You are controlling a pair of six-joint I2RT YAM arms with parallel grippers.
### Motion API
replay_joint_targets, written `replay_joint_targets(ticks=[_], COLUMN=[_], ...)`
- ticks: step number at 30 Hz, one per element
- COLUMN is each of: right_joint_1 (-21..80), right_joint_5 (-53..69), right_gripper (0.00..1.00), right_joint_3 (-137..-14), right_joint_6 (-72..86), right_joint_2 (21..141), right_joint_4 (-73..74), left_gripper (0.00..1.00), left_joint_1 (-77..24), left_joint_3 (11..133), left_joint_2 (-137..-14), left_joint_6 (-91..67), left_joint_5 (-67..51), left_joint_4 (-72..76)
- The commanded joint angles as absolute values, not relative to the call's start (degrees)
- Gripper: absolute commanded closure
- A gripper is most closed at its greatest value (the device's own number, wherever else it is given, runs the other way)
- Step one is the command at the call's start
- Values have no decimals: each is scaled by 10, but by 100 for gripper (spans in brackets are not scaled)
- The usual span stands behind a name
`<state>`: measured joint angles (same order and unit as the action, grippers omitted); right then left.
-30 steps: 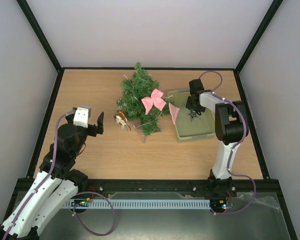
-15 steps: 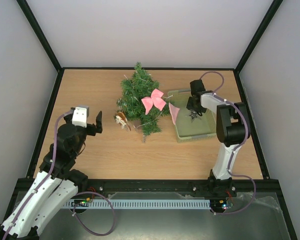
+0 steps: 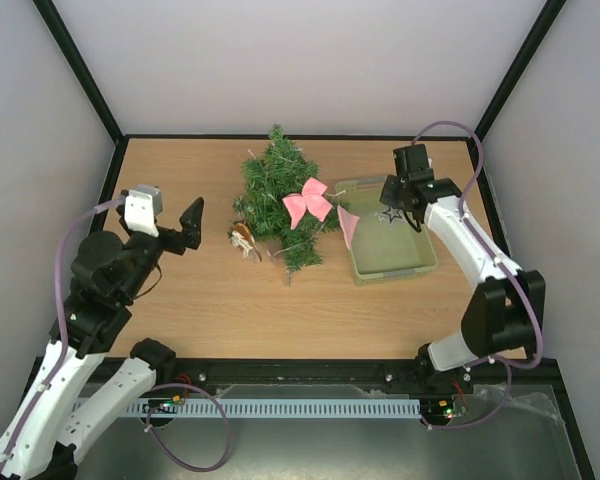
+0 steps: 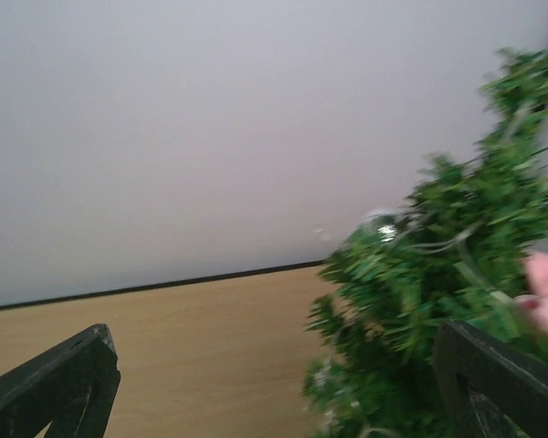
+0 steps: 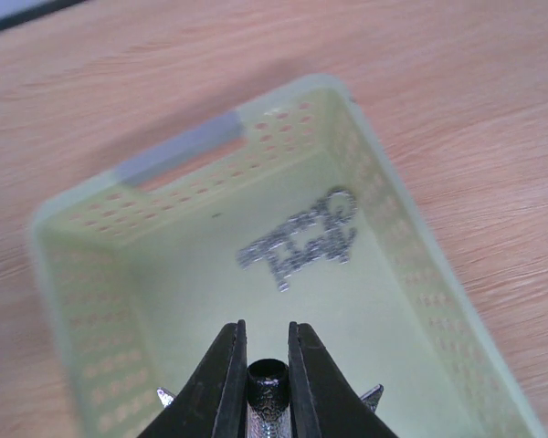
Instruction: Decorate the small christmas tree
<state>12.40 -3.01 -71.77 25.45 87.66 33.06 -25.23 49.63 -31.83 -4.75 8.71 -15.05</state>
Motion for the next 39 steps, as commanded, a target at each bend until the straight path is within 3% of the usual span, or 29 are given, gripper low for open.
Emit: replay_joint_targets(ticks=[1,12,17,30,39], right_joint_1=[175,345,413,486,497], right_joint_5=[-32,-47,-33,42,47], right_gripper=[91,94,95,96,96], right_joint_3=[-756,-871,-880,-839,-836], right_joint_6=[279,337,376,436,440], right_joint_2=[801,704,676,663,671], right_joint_4=[395,457,423,252,224], left_gripper=[7,35,41,42,42], left_joint_1=[-256,-256,-267,-440,-462], left_joint_3=[547,620,627,723,772], left_joint_2=[-353,-419,-435,-568,-623], left_joint_6=[-59,-182,-235,-245,-237], left_joint_5=[-43,-205,-249,-176,-95], left_joint_4=[-169,-150,-108,-110,-148])
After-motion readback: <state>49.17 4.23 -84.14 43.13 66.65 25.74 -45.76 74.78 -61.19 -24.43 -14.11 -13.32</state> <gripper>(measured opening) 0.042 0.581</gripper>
